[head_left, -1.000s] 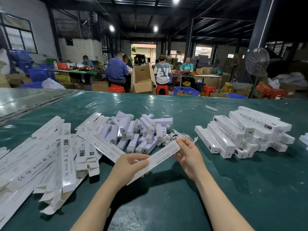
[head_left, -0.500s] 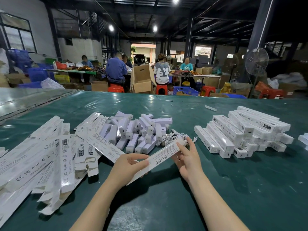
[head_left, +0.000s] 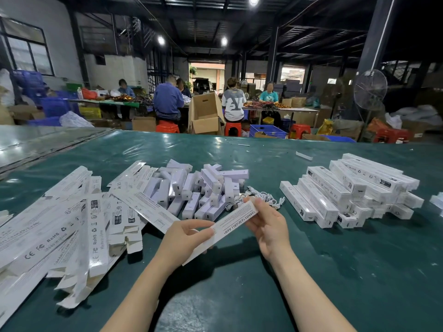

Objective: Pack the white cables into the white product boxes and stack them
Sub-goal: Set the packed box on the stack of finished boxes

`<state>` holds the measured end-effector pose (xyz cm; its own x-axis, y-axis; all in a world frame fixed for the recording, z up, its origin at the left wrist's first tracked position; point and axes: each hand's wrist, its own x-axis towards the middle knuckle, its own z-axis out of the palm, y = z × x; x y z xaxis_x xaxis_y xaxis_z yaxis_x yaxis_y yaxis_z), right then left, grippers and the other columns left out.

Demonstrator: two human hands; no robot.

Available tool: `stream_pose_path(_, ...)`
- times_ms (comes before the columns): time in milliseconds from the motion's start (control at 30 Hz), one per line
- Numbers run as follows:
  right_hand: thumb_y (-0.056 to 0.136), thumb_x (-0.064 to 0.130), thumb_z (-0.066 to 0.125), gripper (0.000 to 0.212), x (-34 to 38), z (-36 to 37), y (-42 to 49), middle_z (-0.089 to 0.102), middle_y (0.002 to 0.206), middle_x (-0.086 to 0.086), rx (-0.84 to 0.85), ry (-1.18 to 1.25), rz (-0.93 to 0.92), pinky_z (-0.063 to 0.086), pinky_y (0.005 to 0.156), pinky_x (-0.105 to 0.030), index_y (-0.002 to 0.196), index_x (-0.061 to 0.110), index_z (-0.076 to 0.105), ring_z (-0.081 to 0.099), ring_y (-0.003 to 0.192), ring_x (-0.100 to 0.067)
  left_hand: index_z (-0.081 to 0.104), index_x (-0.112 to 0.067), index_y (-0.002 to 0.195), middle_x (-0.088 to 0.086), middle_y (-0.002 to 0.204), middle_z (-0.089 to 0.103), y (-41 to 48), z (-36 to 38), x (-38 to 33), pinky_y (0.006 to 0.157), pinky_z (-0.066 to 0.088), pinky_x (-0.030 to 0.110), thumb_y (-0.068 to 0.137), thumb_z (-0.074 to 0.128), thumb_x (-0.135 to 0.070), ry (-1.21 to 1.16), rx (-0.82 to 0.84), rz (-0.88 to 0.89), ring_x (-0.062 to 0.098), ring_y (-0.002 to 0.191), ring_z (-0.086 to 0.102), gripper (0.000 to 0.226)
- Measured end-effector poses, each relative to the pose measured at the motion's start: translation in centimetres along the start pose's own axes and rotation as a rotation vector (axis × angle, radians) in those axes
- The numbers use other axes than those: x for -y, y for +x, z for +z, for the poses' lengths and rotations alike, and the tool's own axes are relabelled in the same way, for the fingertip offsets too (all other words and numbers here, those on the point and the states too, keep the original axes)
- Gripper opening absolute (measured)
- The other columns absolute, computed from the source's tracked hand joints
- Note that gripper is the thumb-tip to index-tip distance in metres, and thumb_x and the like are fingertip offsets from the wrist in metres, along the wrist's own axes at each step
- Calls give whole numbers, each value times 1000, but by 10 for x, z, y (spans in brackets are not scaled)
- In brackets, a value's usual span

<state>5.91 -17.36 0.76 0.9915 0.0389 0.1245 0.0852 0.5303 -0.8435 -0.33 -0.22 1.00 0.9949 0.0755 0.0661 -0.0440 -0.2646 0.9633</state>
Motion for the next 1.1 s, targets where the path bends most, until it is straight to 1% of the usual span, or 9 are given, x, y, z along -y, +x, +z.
stream_pose_path(100, 87, 6, 57, 29, -1, -1, 1, 72, 70, 1, -20, 6, 10, 57, 58, -23, 66, 14, 75, 68, 63, -9, 73, -29, 89, 7, 67, 71, 0, 1, 1, 59, 45, 23, 82, 65, -17, -9, -1, 0, 12, 53, 61, 15)
stream_pose_path(200, 88, 5, 55, 19, -2, -2, 1, 73, 71, 0, -60, 31, 37, 57, 57, -24, 80, 11, 71, 69, 62, -10, 73, -30, 90, 7, 67, 71, 1, 1, 3, 64, 45, 24, 80, 68, -23, 3, 8, 11, 10, 54, 62, 13)
stream_pose_path(333, 89, 6, 55, 17, -3, -1, 2, 72, 67, 1, -120, 20, 62, 56, 53, -22, 82, 12, 69, 68, 59, -10, 72, -31, 91, 6, 68, 71, 2, 2, 4, 69, 48, 28, 77, 70, -28, 10, 6, 15, 10, 55, 62, 14)
stream_pose_path(400, 89, 7, 55, 17, -4, -1, 2, 72, 66, 1, -147, 13, 67, 54, 51, -21, 81, 12, 69, 67, 57, -10, 73, -31, 91, 6, 69, 71, 3, 3, 5, 75, 49, 32, 66, 65, -38, 19, -2, 13, 11, 58, 62, 27)
stream_pose_path(500, 87, 8, 57, 15, -3, -2, 2, 73, 70, 1, -151, 16, 63, 55, 53, -22, 81, 13, 70, 68, 60, -12, 73, -30, 92, 7, 71, 71, 4, 3, 5, 79, 49, 33, 61, 62, -41, 23, -6, 17, 11, 60, 61, 34)
stream_pose_path(600, 89, 6, 55, 17, -3, 0, 0, 73, 71, 3, -107, -11, 16, 55, 54, -22, 83, 13, 70, 68, 62, -10, 73, -31, 89, 6, 69, 71, 3, 3, 4, 76, 49, 31, 62, 64, -38, 13, -18, 22, 11, 58, 62, 30)
stream_pose_path(700, 94, 7, 47, 24, -3, 2, -2, 72, 71, 7, -42, -36, -19, 52, 51, -21, 87, 15, 68, 66, 61, -6, 73, -28, 88, 7, 67, 71, 2, 3, 4, 65, 48, 27, 76, 71, -25, -19, -23, 16, 13, 54, 62, 13)
stream_pose_path(900, 96, 20, 42, 26, -1, 5, -3, 73, 83, 0, 82, 38, 16, 54, 56, -31, 93, 20, 68, 69, 73, -15, 75, -25, 83, 7, 63, 69, 4, 1, 3, 49, 44, 17, 83, 63, -12, -119, -8, 2, 13, 51, 60, 18)
stream_pose_path(1100, 93, 9, 48, 23, 1, 3, -3, 74, 81, -2, 52, -2, -32, 55, 53, -31, 91, 18, 70, 70, 69, -17, 76, -26, 80, 12, 66, 69, 7, -2, 4, 48, 46, 20, 85, 61, -14, -170, 45, -19, 15, 52, 60, 21)
